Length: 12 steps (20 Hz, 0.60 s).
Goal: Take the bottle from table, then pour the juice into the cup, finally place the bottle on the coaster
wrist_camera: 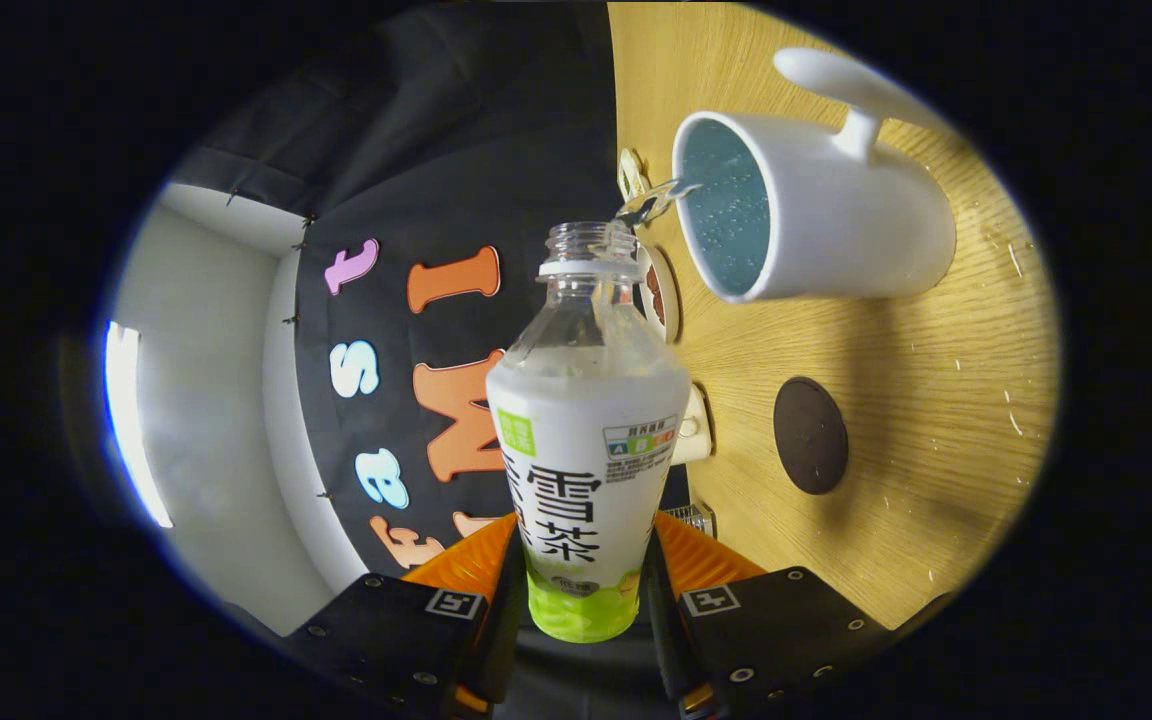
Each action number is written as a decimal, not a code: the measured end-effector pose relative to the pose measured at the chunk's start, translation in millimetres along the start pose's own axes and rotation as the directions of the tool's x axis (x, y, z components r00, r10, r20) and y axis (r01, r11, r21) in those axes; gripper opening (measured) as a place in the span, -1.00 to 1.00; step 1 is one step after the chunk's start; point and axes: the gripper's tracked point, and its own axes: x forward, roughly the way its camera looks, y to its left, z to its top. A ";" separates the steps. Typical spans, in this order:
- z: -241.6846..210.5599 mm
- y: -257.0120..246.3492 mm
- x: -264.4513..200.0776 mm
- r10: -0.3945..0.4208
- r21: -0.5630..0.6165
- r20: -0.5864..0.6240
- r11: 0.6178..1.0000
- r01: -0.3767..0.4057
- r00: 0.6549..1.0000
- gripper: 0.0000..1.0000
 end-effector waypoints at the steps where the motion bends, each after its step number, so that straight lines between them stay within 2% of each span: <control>1: -1.0 2.3 0.6 -0.001 0.003 0.001 1.000 0.001 1.000 0.15; 12: 8.4 10.4 -2.1 0.007 0.068 0.012 0.998 -0.008 1.000 0.15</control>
